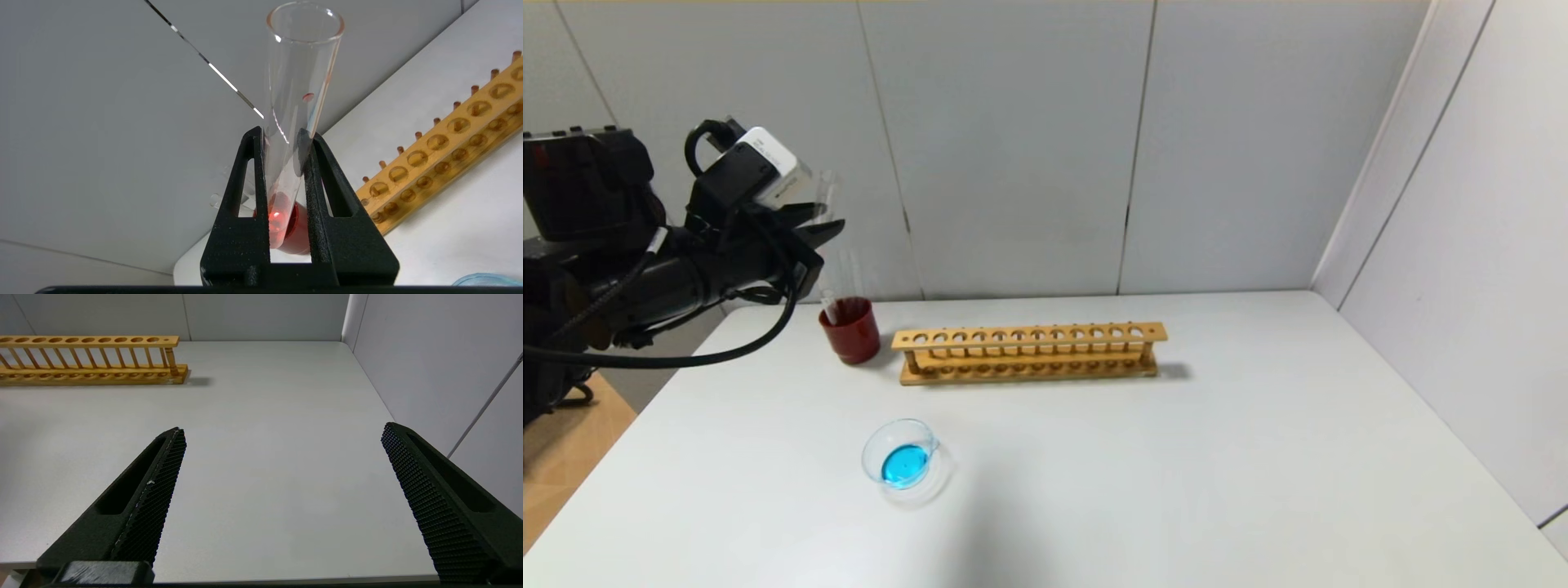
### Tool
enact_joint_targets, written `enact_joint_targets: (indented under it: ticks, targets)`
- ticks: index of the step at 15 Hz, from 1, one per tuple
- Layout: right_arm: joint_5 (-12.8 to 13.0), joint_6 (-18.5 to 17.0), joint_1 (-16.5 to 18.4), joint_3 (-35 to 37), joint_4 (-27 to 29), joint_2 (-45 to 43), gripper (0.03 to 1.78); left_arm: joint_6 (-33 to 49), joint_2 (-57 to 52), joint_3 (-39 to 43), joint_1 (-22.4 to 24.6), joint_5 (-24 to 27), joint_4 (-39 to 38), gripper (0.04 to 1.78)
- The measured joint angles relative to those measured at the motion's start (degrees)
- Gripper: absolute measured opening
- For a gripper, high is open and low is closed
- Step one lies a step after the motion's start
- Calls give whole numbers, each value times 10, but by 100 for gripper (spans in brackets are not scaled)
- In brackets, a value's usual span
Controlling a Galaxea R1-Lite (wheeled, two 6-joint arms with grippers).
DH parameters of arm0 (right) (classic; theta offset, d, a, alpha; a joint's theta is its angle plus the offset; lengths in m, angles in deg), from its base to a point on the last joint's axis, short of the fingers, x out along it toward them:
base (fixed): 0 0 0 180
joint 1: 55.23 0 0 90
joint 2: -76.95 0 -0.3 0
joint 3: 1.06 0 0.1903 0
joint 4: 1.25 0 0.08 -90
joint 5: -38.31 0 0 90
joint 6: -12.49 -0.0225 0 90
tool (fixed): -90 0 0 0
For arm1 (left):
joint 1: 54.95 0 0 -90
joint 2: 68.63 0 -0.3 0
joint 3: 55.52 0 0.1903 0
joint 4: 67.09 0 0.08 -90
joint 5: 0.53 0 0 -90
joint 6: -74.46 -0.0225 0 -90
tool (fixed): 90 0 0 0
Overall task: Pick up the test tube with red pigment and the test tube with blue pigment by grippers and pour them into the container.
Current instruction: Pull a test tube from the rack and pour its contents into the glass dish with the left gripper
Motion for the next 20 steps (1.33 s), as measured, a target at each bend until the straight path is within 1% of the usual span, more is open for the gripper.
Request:
enact_joint_targets:
  ticks: [3,7,10,13,15,17,20]
  targets:
    - [0,0,0,0,0,0,175,-18,-2,29,0,43,-5,30]
    - [0,0,0,0,0,0,175,-68,0,54,11,42,-5,30]
    - [0,0,0,0,0,0,175,-132,6,58,38,42,-13,30]
    - [0,0,0,0,0,0,175,-168,10,78,51,54,-45,30]
    - [0,0,0,0,0,0,175,-210,12,87,59,61,-49,30]
    - [0,0,0,0,0,0,175,-256,12,94,69,80,-50,30]
    - [0,0,0,0,0,0,175,-280,9,111,74,96,-52,30]
